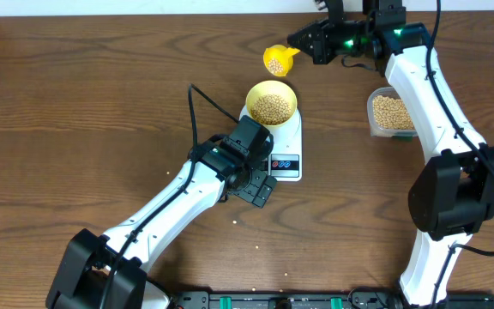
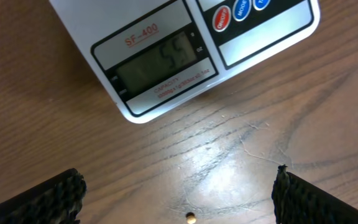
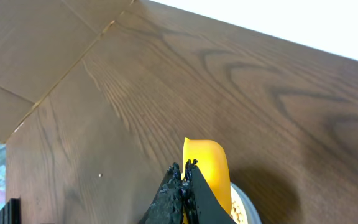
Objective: Scoop item into bowl and weigh 50g on scale
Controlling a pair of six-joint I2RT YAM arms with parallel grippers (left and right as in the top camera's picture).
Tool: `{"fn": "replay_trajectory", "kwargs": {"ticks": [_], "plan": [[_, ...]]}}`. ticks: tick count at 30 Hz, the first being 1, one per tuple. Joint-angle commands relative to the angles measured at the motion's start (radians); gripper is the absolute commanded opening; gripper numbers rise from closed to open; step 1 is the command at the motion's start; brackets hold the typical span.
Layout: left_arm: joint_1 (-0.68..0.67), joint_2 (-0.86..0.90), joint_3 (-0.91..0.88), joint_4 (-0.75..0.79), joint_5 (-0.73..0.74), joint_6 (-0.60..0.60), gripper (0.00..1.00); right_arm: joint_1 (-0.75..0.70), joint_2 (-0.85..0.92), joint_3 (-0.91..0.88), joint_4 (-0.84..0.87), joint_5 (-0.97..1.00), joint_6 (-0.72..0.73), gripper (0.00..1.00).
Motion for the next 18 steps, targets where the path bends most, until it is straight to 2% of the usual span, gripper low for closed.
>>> {"fn": "replay_trajectory", "kwargs": {"ticks": [1, 18], "plan": [[0.0, -0.002, 0.007, -0.002, -0.038, -0.015, 0.98, 0.0, 0.0, 0.023, 0.015, -0.022, 0.015, 0.01], [0.0, -0.002, 0.007, -0.008, -0.053, -0.015, 0.98, 0.0, 0.0, 0.023, 0.066, -0.021, 0.042, 0.01]]}}
